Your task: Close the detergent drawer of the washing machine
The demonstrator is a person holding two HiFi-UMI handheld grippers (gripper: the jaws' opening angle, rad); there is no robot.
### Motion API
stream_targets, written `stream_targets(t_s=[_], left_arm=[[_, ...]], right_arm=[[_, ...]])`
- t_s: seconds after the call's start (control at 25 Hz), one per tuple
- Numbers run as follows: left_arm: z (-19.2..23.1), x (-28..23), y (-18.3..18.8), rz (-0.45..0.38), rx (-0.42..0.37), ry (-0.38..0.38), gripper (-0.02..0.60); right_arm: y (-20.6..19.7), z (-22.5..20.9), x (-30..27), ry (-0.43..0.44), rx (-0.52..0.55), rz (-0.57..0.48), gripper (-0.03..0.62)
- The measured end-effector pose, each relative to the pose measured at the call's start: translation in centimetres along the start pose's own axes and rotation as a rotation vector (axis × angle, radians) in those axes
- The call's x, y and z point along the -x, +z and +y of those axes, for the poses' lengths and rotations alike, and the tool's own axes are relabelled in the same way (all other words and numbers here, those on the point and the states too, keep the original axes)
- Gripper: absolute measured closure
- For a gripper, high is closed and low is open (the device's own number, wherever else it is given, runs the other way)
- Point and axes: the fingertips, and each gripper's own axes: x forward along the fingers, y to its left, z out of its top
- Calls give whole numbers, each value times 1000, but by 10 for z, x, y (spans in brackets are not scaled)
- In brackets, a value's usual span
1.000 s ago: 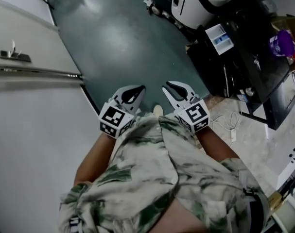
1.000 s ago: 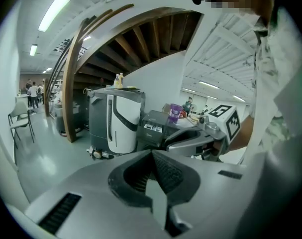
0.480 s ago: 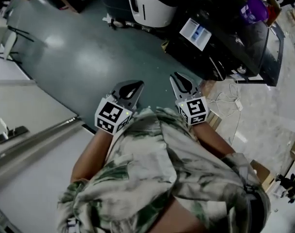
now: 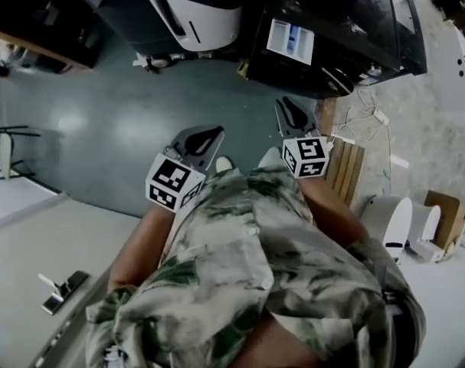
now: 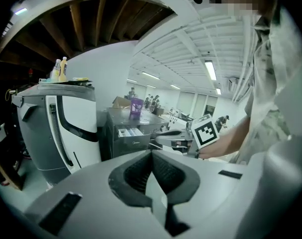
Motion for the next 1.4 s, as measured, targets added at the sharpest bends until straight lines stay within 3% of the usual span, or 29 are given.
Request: stream_targets(t_s=[0.2,0.52,0.92,1.4], left_arm=[[10,-9,1,8,-18,-84,558],[17,-36,7,18,8,-151,557],[46,-72,20,62,-9,-163,557],[71,-97,38,75,-7,-173,557]], right_arm=[[-10,-16,-10,-132,-72,-1,510],[-38,-63,-50,-229,-118,31,507],[-58,-113,-103,-284,-171,85,500],[-65,-143,-143,-305,-221,128,500]])
